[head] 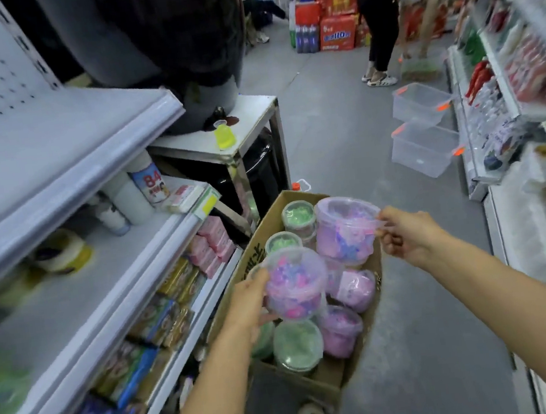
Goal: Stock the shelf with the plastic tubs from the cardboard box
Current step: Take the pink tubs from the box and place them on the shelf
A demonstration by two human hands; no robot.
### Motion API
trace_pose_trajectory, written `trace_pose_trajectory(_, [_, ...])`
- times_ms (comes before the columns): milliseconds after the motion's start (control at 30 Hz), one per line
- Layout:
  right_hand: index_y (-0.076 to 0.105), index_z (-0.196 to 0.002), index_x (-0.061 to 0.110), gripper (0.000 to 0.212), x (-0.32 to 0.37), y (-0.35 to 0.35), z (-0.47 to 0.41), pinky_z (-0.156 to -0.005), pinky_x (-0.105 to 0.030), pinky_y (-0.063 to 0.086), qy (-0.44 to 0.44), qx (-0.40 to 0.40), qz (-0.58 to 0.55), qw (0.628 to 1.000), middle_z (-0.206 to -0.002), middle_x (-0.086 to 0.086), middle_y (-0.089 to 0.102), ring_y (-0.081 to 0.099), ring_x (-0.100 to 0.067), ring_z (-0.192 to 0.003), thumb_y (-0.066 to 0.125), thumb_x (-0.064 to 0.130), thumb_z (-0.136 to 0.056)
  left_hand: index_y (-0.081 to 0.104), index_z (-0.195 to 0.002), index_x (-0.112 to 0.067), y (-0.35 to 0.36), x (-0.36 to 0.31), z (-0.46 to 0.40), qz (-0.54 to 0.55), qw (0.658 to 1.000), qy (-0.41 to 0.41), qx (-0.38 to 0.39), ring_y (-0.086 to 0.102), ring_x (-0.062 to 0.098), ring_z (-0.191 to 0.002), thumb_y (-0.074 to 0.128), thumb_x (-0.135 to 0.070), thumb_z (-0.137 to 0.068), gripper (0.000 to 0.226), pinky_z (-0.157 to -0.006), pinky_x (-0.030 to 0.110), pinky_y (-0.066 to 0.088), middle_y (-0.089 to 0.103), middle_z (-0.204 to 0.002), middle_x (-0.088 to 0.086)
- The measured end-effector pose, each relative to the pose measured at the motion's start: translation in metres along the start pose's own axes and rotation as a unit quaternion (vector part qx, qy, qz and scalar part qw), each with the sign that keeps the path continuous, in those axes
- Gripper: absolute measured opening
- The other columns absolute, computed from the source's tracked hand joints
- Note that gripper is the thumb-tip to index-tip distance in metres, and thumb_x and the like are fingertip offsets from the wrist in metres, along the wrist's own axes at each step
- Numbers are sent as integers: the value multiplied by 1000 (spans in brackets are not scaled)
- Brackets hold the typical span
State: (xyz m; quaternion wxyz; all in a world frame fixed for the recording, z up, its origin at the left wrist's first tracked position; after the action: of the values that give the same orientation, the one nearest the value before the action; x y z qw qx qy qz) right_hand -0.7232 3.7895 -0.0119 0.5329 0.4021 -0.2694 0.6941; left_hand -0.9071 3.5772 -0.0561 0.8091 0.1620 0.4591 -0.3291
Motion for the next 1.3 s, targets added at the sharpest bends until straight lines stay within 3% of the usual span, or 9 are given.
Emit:
trace_pose_trajectory(133, [53,-69,8,14,6,17,63,-32,-12,28,-4,66,0,998,-46,-8,50,31,-9,-30,57,9,-82,68,-92,-13,-50,11,80,109,992,-3,-66,64,21,-78,57,-30,-93,20,-56,32,53,70,-85,6])
trace_pose_trajectory(267, [49,-64,12,20,13,56,121,-33,-9,26,-1,137,10,991,-43,-4,46,29,-6,-28,55,10,-83,69,-100,-9,-105,9,143,146,982,20,-115,67,26,-79,64,-29,-88,24,-65,36,56,71,-85,9])
trace_pose_trajectory(500, [49,-68,13,14,25,152,215,-31,-13,27,-22,270,82,959,-54,-6,46,31,-8,-31,55,12,-80,64,-90,-12,-215,-12,237,193,958,80,-197,59,28,-79,58,-32,-89,22,-82,47,54,61,-87,14])
trace_pose_trajectory(667, [49,-66,15,22,23,233,292,-33,-11,23,-52,361,79,928,-55,-6,43,30,-7,-31,52,15,-87,66,-90,-16,-295,-27,313,194,941,146,-236,63,29,-86,55,-36,-92,23,-91,49,52,66,-88,10])
trace_pose_trajectory(833, [43,-69,17,24,4,325,383,-34,-9,21,-50,447,78,890,-53,-3,39,30,-5,-32,44,16,-93,63,-87,-17,-384,-32,395,200,912,187,-304,63,25,-79,50,-38,-93,25,-83,44,55,68,-76,6])
trace_pose_trajectory(967, [48,-68,13,19,-19,390,453,-35,-11,26,-69,486,91,866,-39,-2,45,28,-7,-32,51,9,-86,60,-93,-15,-457,-26,450,192,891,197,-361,61,30,-88,51,-41,-92,27,-85,44,55,60,-92,11])
trace_pose_trajectory(1133, [54,-77,6,8,-54,459,521,-39,-19,34,-101,508,142,844,-54,-10,48,30,-14,-44,55,8,-84,54,-114,-10,-526,-3,497,205,867,186,-415,63,35,-97,53,-45,-91,42,-84,45,55,58,-105,15])
trace_pose_trajectory(1300, [51,-72,5,12,-87,519,561,-47,-24,31,-137,504,203,828,-59,-10,44,26,-17,-49,52,6,-84,57,-108,-17,-569,13,529,209,848,191,-448,62,32,-93,49,-44,-94,31,-80,45,56,55,-107,7])
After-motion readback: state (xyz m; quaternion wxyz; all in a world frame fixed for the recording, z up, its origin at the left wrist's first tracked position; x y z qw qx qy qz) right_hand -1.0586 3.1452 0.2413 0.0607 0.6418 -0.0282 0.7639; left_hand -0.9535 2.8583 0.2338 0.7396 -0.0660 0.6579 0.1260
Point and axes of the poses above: each hand's wrist, its own z-axis away from the middle knuckle, its own y-axis out of the palm, x = y × z, the point moved 5 cm from there along -z, towards the middle knuckle
